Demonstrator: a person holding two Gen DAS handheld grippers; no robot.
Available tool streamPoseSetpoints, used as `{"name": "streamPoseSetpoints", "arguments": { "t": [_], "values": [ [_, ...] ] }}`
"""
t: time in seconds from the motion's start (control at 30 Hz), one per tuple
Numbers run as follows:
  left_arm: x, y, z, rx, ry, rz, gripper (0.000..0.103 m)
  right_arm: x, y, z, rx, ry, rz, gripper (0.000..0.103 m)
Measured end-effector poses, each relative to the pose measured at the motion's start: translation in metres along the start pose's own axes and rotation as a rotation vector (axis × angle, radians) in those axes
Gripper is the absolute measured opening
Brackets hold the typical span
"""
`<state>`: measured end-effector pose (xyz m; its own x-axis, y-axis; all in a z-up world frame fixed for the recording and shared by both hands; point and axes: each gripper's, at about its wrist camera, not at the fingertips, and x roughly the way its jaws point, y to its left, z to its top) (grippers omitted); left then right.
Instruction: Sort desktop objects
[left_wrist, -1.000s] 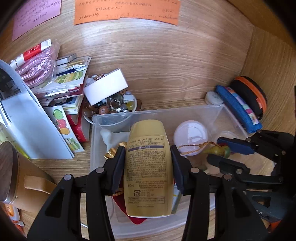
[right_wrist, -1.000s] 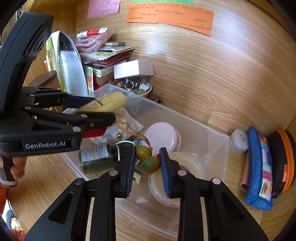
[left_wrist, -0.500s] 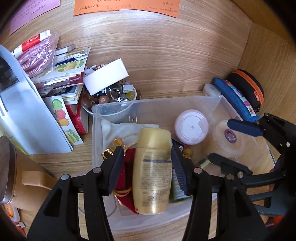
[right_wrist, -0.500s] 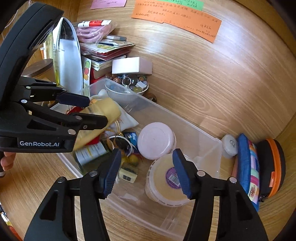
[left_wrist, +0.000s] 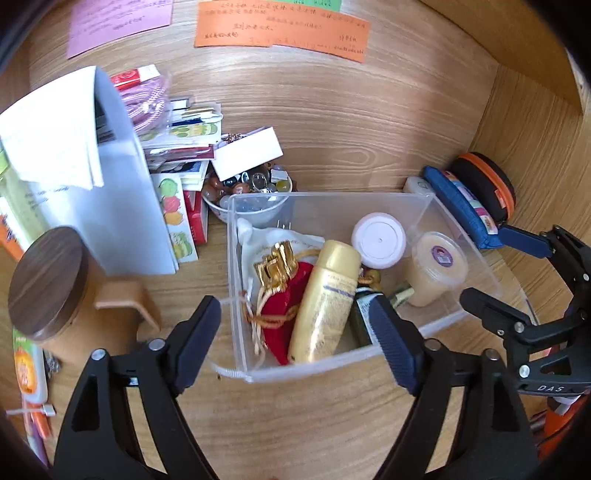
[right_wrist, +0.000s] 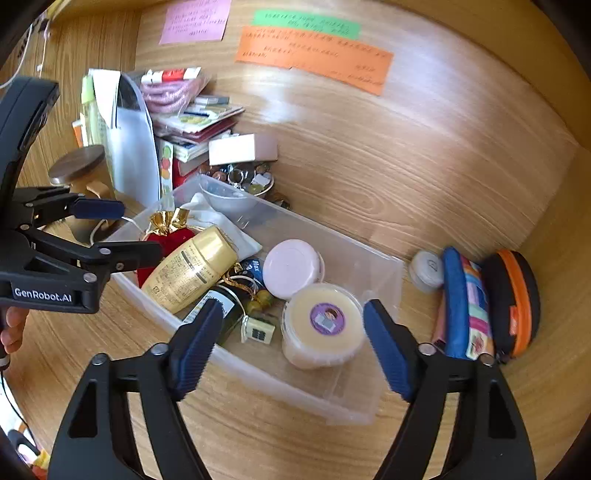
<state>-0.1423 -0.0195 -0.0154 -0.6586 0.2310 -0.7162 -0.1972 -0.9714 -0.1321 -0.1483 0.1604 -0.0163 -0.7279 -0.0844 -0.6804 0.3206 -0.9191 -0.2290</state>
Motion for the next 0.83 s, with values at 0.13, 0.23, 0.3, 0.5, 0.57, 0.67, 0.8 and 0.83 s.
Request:
{"name": "streamPoseSetpoints", "arguments": {
  "t": [0.13,0.23,0.3,0.5,0.57,0.67,0.8,0.83],
  "values": [
    [-0.017,-0.011,-0.01,0.02,-0.043,0.015,0.091,-0.017,0.003,-0.012,0.015,-0.028,-0.044,0.085],
    [-0.029,-0.026,-0.018,0.048,-0.078,0.041,0.096,-0.025,0.006,-0.022,0.015,-0.038,-0.057,0.085],
    [-0.034,-0.035,-0.023,0.066,-0.097,0.068,0.099,-0.03,0.006,-0.028,0.016,-0.037,-0.06,0.085],
    [-0.046,-0.052,-0.039,0.052,-0.168,0.115,0.103,-0.042,-0.003,-0.045,0.071,-0.064,-0.061,0.085],
    [-0.047,-0.053,-0.045,0.035,-0.18,0.113,0.103,-0.046,-0.004,-0.052,0.08,-0.073,-0.076,0.085],
    [-0.043,-0.057,-0.054,0.031,-0.167,0.128,0.103,-0.049,-0.005,-0.064,0.087,-0.081,-0.085,0.086],
    [-0.04,-0.062,-0.062,0.034,-0.169,0.165,0.103,-0.049,-0.007,-0.079,0.102,-0.073,-0.081,0.086],
    [-0.038,-0.062,-0.063,0.029,-0.163,0.166,0.103,-0.048,-0.009,-0.082,0.112,-0.07,-0.074,0.086]
  ]
}}
